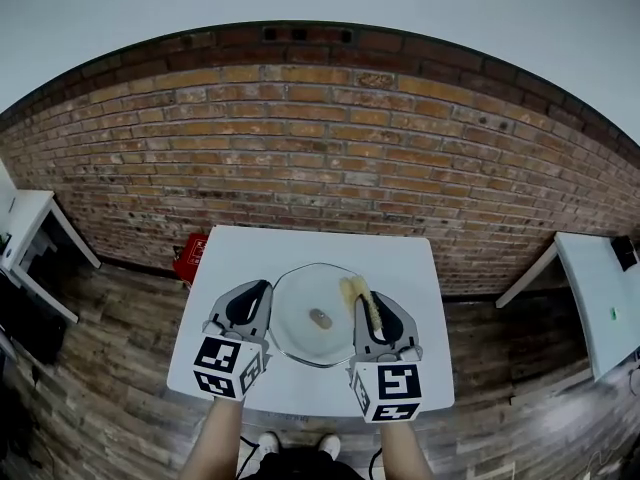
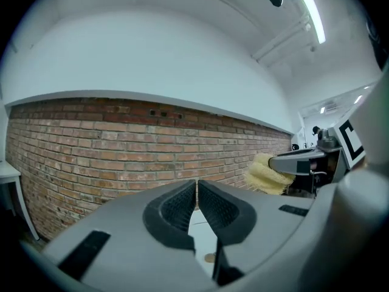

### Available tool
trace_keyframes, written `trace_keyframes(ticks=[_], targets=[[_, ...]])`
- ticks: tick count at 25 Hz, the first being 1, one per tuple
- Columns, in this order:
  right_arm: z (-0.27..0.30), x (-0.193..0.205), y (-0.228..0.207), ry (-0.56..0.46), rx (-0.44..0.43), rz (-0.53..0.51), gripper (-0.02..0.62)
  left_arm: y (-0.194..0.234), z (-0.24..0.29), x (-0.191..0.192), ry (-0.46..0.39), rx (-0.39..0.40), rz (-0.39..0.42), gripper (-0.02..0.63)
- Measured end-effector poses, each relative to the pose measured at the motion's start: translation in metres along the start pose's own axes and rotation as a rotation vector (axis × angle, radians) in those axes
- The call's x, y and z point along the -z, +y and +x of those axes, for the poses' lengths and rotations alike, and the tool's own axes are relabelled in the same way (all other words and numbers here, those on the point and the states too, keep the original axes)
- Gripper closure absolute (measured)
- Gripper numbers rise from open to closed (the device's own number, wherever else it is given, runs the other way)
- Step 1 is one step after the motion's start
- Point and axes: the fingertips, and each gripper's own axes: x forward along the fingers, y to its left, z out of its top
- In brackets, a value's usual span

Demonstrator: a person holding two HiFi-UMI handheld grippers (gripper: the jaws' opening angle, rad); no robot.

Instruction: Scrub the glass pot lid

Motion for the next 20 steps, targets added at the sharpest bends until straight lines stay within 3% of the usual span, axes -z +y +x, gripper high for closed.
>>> trace_keyframes(ticks=[9,20], targets=[[-0.001,-0.032,0.012,-0.063,-0.014,-0.012,0.537,0.003,-0.01,-0.032,-0.051,-0.004,0.027,0.594],[-0.004,-0.034,0.019,-0.068,-0.021,-0.006,0.537,0.004,-0.014,-0.034,-0.061,-0.005,0.021,0.595]])
